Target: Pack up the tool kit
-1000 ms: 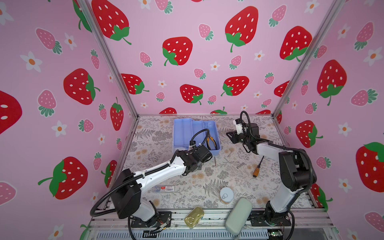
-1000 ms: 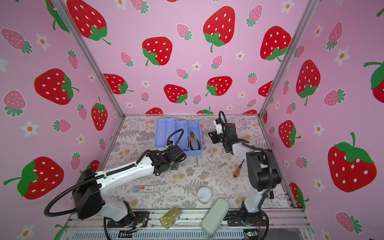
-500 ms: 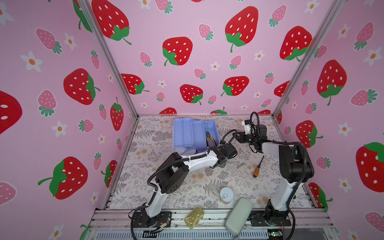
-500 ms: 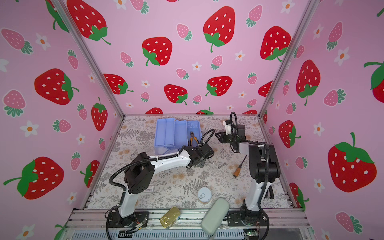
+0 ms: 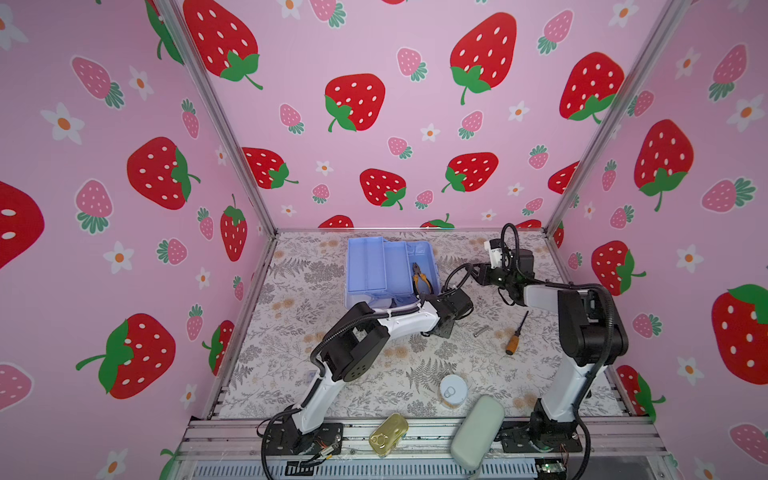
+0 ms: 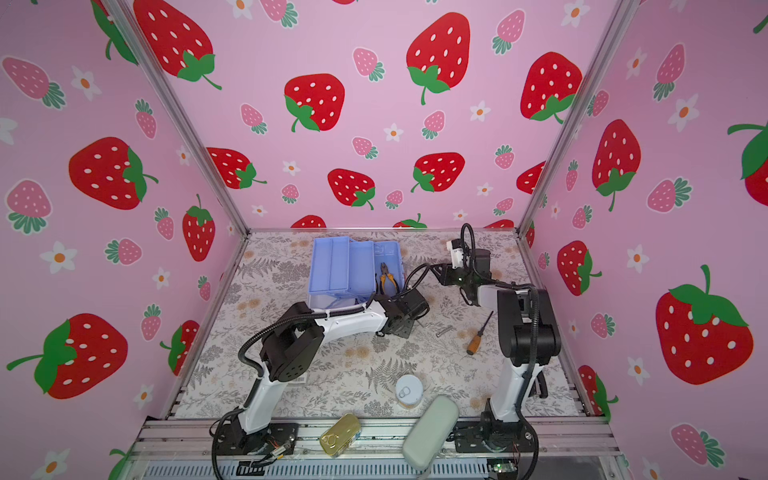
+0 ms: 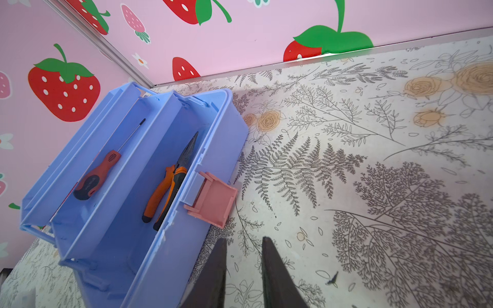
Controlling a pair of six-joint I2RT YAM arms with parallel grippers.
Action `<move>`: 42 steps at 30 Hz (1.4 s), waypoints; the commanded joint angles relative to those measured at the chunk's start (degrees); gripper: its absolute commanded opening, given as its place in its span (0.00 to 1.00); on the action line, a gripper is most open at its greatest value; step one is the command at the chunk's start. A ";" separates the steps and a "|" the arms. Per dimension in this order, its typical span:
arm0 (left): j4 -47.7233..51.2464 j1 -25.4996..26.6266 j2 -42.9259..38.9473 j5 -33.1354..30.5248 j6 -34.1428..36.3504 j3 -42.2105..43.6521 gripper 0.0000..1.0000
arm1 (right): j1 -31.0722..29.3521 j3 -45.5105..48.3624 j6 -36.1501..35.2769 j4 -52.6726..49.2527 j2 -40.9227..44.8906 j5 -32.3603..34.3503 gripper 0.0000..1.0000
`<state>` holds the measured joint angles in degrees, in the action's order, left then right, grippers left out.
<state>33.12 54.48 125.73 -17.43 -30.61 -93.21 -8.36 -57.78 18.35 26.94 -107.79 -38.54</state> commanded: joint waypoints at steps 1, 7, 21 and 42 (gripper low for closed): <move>0.08 -0.92 1.41 1.29 -1.47 -0.79 0.28 | -0.04 -0.21 0.02 0.48 0.68 0.12 0.26; -1.72 -2.23 1.22 3.76 -2.41 1.30 0.15 | -0.08 -0.23 0.11 0.14 0.67 1.10 0.27; 2.34 -2.70 -8.65 0.30 -4.34 2.30 0.00 | 0.20 -0.84 0.71 -0.22 -0.68 1.25 0.28; 9.32 -18.66 -20.04 -14.46 0.12 -0.57 0.00 | 0.30 -0.34 1.08 0.58 -0.08 0.45 0.28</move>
<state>40.05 36.71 102.85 -29.12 -30.94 -90.91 -8.34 -57.78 19.70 26.94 -107.83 -37.58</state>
